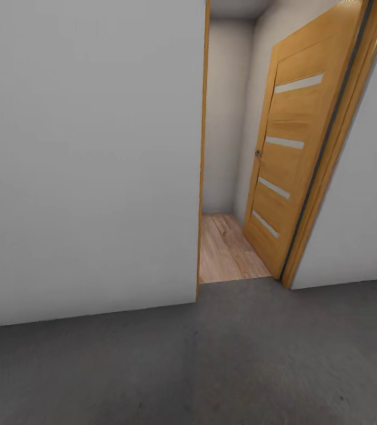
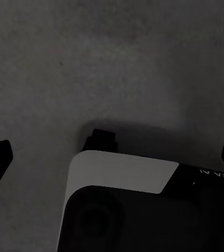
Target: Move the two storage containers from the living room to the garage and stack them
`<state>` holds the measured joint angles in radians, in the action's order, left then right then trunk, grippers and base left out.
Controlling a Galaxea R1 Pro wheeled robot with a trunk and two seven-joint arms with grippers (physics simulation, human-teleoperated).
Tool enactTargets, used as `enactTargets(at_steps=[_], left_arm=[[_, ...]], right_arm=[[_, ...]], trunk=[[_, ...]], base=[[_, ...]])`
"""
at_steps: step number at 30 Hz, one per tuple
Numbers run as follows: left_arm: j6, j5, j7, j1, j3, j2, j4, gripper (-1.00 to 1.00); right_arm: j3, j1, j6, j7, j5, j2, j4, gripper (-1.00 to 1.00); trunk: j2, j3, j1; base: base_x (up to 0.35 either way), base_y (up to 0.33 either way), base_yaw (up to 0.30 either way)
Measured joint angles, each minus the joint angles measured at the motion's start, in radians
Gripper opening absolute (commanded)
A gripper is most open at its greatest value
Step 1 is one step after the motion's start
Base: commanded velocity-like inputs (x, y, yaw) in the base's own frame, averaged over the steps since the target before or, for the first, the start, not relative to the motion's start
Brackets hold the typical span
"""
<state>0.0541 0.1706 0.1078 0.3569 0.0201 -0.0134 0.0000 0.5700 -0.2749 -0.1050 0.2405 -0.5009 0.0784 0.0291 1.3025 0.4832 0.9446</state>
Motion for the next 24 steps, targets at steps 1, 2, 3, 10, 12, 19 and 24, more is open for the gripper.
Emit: enactTargets(at_steps=[1, 2, 3, 10, 12, 19, 24], left_arm=[[0.0, 0.0, 0.0, 0.0, 0.0, 0.0, 0.0, 1.0], [0.0, 0.0, 0.0, 0.0, 0.0, 0.0, 0.0, 1.0], [0.0, 0.0, 0.0, 0.0, 0.0, 0.0, 0.0, 1.0], [0.0, -0.001, 0.0, 0.0, 0.0, -0.001, 0.0, 1.0], [-0.001, -0.001, 0.0, 0.0, 0.0, -0.001, 0.0, 1.0], [-0.002, -0.006, -0.001, 0.0, -0.001, -0.003, 0.0, 1.0], [-0.001, -0.007, -0.001, 0.0, -0.001, -0.003, 0.0, 1.0]], right_arm=[[0.0, 0.0, 0.0, 0.0, 0.0, 0.0, 0.0, 1.0], [0.0, 0.0, 0.0, 0.0, 0.0, 0.0, 0.0, 1.0], [0.0, 0.0, 0.0, 0.0, 0.0, 0.0, 0.0, 1.0], [0.0, 0.0, 0.0, 0.0, 0.0, 0.0, 0.0, 1.0], [0.001, 0.0, 0.0, 0.0, 0.0, 0.0, 0.0, 1.0], [0.0, 0.0, 0.0, 0.001, 0.0, 0.0, 0.0, 1.0], [0.001, 0.0, 0.0, 0.001, 0.0, 0.0, 0.0, 1.0]], trunk=[[0.0, 0.0, 0.0], [0.0, 0.0, 0.0], [0.0, 0.0, 0.0], [0.0, 0.0, 0.0], [0.0, 0.0, 0.0], [0.0, 0.0, -0.001], [0.0, 0.0, -0.001]], base=[[0.0, 0.0, -0.253], [0.0, 0.0, -0.253], [0.0, 0.0, -0.253], [0.0, 0.0, -0.253], [0.011, 0.0, -0.253], [0.228, 0.0, -0.253], [0.313, 0.0, -0.253]])
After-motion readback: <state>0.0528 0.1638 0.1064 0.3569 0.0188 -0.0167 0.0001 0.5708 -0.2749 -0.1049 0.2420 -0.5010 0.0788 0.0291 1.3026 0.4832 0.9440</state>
